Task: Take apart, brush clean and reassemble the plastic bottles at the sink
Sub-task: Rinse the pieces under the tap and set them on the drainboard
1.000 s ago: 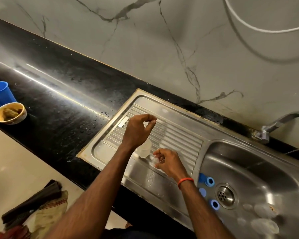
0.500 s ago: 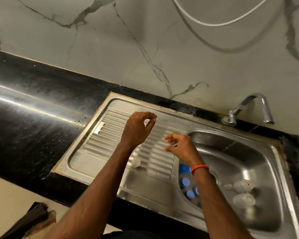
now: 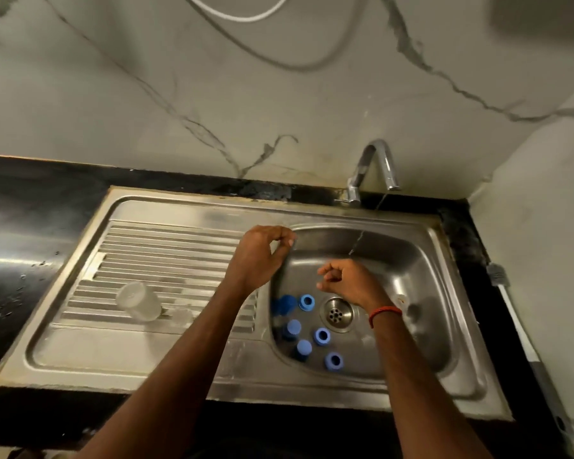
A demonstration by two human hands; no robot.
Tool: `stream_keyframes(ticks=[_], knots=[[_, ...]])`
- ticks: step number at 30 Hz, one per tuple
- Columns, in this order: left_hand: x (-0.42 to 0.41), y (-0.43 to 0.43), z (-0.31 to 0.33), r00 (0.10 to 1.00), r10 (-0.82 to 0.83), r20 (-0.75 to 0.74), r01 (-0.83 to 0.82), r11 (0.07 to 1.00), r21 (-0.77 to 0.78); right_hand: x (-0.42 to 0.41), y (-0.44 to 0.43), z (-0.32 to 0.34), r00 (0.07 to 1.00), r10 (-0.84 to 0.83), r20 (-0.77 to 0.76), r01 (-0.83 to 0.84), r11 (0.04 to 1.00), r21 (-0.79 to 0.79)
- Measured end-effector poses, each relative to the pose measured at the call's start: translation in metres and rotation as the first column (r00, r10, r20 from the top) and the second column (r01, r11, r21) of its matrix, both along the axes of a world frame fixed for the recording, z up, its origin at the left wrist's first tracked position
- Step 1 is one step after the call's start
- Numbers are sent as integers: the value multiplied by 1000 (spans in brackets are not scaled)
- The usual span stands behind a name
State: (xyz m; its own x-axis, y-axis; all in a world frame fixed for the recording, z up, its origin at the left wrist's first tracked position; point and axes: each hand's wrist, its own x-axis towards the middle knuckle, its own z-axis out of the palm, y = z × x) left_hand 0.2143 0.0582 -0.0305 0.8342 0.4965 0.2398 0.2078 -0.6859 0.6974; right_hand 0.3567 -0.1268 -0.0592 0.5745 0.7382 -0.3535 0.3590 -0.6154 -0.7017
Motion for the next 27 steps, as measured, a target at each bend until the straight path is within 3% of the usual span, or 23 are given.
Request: stream_keyframes(ticks=[2, 5, 8, 15, 19, 21, 27], knots=[[10, -13, -6, 999, -29, -39, 29, 1000, 9, 5, -13, -21, 1000, 11, -20, -13, 995, -103], [23, -32, -14, 996, -74, -44, 75, 997, 10, 6, -27, -53, 987, 161, 24, -149, 955, -256], [34, -48, -29, 985, -145, -95, 149, 988, 37, 1, -37, -76, 953, 294, -79, -302, 889, -345], [45, -72, -64, 954, -191, -230, 201, 979, 18, -7, -45, -110, 820, 525, -227, -553, 624, -553], [47, -73, -67, 948, -176, -266, 183, 983, 1, -12, -48, -121, 732, 596, -330, -659, 496, -566], [47, -71, -65, 945, -161, -284, 170, 986, 4, -13, -52, -128, 735, 581, -348, -661, 500, -560], [52, -66, -63, 929, -121, -349, 140, 990, 30, -7, -62, -137, 827, 489, -277, -555, 638, -534]])
